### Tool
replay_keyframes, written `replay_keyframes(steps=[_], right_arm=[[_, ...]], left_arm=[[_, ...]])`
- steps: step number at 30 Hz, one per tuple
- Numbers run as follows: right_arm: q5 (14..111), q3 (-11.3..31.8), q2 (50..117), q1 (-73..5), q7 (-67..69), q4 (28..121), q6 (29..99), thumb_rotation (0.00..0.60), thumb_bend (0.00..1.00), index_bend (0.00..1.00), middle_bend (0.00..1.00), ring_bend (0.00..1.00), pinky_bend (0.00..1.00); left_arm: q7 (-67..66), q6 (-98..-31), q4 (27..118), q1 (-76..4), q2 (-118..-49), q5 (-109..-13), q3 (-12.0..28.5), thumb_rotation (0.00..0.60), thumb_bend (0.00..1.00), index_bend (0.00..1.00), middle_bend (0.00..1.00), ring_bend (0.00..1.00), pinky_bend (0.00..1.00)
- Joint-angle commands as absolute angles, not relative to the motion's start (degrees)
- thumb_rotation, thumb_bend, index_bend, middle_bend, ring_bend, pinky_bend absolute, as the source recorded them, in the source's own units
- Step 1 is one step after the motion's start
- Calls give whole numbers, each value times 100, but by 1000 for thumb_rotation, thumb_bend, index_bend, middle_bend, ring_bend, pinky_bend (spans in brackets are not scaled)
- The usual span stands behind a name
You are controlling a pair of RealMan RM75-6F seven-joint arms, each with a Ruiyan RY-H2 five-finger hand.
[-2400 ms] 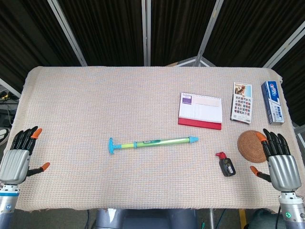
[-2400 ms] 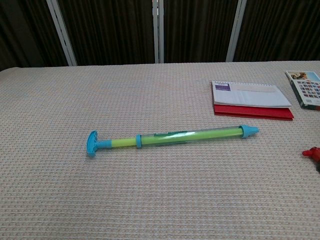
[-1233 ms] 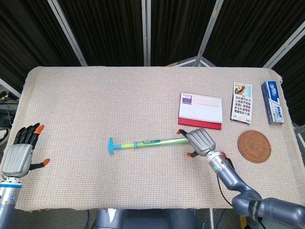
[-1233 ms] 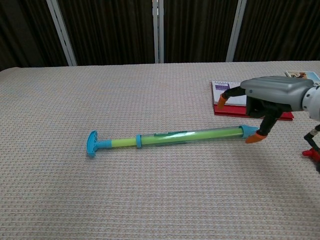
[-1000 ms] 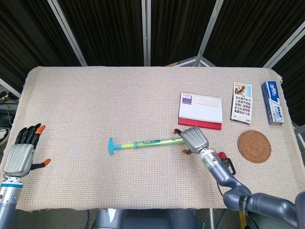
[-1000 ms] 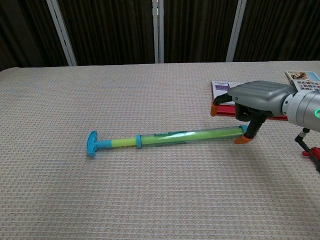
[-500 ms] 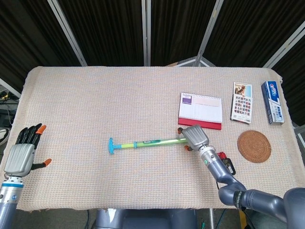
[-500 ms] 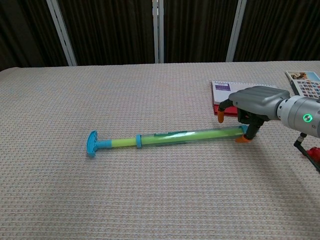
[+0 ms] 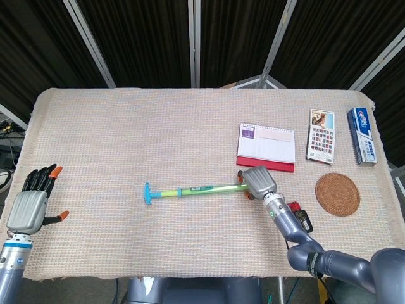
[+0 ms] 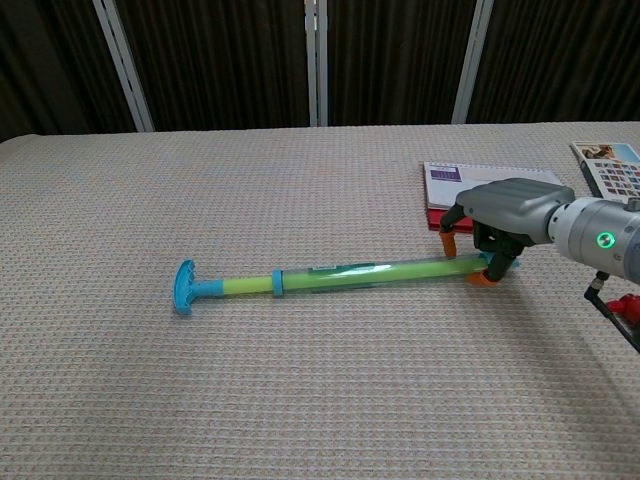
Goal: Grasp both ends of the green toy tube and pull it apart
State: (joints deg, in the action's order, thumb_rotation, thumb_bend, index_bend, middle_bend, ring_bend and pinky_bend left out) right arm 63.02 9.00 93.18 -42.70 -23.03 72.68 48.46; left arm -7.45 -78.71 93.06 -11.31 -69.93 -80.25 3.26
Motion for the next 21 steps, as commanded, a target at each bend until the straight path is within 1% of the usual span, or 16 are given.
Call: replay_keyframes(steps=[1,2,4,7,8,10,11,12,13,14,15,16,17,19,21], right_arm=[[6286,891,9319,-4275,-2314,7254,4847,600,309,541,1000,1000,1000],[6280,886,9318,-4273,-2314,7253,4850,600,332,571,1000,1000,1000],[6258,884,9297,-4261,-2297,7287,4858,600,347,612,1000,1000,1000],[6221,888,9240,-4236,-2277,7382,4879,600,363,638,1000,1000,1000],[6199,888,9205,-4223,-2278,7440,4889,600,367,645,1000,1000,1000],[6160,889,9153,-4203,-2287,7529,4907,600,373,653,1000,1000,1000],[6121,889,9109,-4186,-2301,7607,4922,600,376,656,1000,1000,1000],[6080,890,9074,-4169,-2313,7673,4933,600,378,656,1000,1000,1000],[6033,890,9036,-4152,-2332,7744,4943,600,379,657,1000,1000,1000],[5978,889,8995,-4135,-2355,7823,4953,600,379,657,1000,1000,1000],[5908,888,8946,-4113,-2379,7920,4962,600,379,657,1000,1000,1000],[5841,883,8896,-4095,-2413,8017,4970,600,379,657,1000,1000,1000],[5746,869,8829,-4083,-2489,8142,4975,600,379,657,1000,1000,1000],[5618,840,8745,-4084,-2656,8303,5011,600,380,658,1000,1000,1000],[5497,830,8701,-4085,-2791,8438,5075,600,386,662,1000,1000,1000]], left_arm=[[-756,-7852,9300,-1142,-7006,-8020,329,600,0,0,0,0,0],[-763,-7841,9299,-1148,-7012,-8021,328,600,0,0,0,0,0],[-783,-7818,9292,-1161,-7029,-8022,328,600,0,0,0,0,0],[-816,-7786,9269,-1189,-7068,-8019,339,600,0,0,1,0,0],[-835,-7769,9248,-1208,-7097,-8024,346,600,0,0,39,13,10],[-869,-7754,9208,-1245,-7151,-8047,363,600,0,0,217,139,123],[-899,-7735,9161,-1299,-7217,-8088,388,600,0,5,365,262,233],[-909,-7700,9127,-1348,-7276,-8119,403,600,0,31,479,378,349],[-910,-7653,9093,-1398,-7336,-8141,416,600,0,55,535,435,415],[-915,-7561,9061,-1482,-7416,-8181,427,600,3,99,593,501,505],[-951,-7459,9009,-1576,-7502,-8215,442,600,20,137,633,547,583],[-1010,-7343,8948,-1690,-7603,-8270,455,600,42,163,662,579,643],[-1071,-7194,8848,-1835,-7748,-8307,487,600,89,203,701,624,729],[-1054,-6898,8716,-2092,-7994,-8325,554,600,156,264,755,683,840],[-997,-6640,8549,-2328,-8228,-8313,637,600,189,305,800,726,914]])
